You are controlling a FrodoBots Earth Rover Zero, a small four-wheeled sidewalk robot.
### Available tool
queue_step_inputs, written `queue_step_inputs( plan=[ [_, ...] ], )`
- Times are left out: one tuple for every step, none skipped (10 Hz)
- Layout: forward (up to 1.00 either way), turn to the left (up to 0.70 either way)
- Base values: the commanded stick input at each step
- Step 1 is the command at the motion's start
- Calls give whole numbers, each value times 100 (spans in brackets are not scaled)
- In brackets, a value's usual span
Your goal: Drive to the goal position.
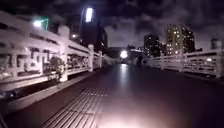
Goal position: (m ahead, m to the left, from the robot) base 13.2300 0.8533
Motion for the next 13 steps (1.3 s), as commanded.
queue_step_inputs(
  plan=[
    [45,0],
    [45,0],
    [45,0],
    [45,0],
    [45,0],
    [45,0],
    [45,0],
    [45,0],
    [45,0],
    [45,0],
    [45,0],
    [45,0],
    [45,0]
  ],
)
